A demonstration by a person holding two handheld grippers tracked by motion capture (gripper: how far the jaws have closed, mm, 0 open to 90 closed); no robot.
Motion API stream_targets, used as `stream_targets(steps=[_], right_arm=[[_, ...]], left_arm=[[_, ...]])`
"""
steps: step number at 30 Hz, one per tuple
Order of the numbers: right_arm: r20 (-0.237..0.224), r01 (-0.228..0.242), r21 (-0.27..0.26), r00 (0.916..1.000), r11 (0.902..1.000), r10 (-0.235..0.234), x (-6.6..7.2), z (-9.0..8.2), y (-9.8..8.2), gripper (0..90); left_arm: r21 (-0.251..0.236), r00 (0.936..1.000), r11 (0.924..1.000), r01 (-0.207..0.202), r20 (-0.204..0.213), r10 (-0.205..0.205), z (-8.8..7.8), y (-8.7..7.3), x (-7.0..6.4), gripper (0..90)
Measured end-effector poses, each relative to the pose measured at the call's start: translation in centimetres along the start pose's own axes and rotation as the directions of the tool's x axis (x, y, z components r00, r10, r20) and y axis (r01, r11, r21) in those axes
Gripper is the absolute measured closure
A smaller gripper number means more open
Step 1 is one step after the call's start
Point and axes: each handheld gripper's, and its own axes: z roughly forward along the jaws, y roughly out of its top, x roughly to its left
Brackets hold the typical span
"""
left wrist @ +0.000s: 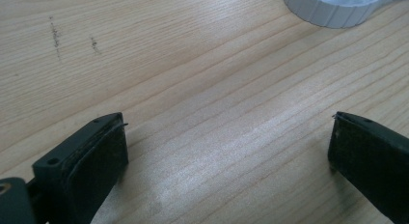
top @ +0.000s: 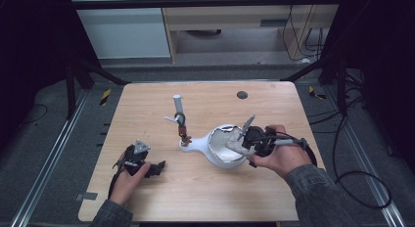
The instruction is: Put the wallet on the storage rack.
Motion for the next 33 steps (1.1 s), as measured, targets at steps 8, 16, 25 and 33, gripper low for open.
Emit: stream_targets(steps=[8, 16, 25, 33], right_arm=[[-0.026, 0.017, 0.024, 0.9995, 0.9996, -0.016, 0.7, 1.2, 1.0, 31.6], [-0.037, 0.017, 0.050, 0.9992, 0.9986, -0.015, 0.9, 2.1, 1.6, 31.6], [-0.044, 0.009, 0.069, 0.9990, 0.9976, -0.006, 0.7, 2.7, 2.3, 31.6], [-0.045, -0.002, 0.089, 0.9990, 0.9960, 0.006, 0.4, 3.2, 2.8, 31.6]], left_arm=[[0.000, 1.0000, 1.0000, -0.001, 0.001, 0.001, 0.0, 0.0, 0.0, 0.0], [0.000, 1.0000, 1.0000, -0.003, 0.002, 0.003, 0.0, 0.0, 0.0, 0.0], [0.002, 1.0000, 1.0000, -0.007, 0.003, 0.007, 0.0, 0.0, 0.0, 0.0], [0.003, 1.0000, 1.0000, -0.008, 0.004, 0.008, 0.0, 0.0, 0.0, 0.0]])
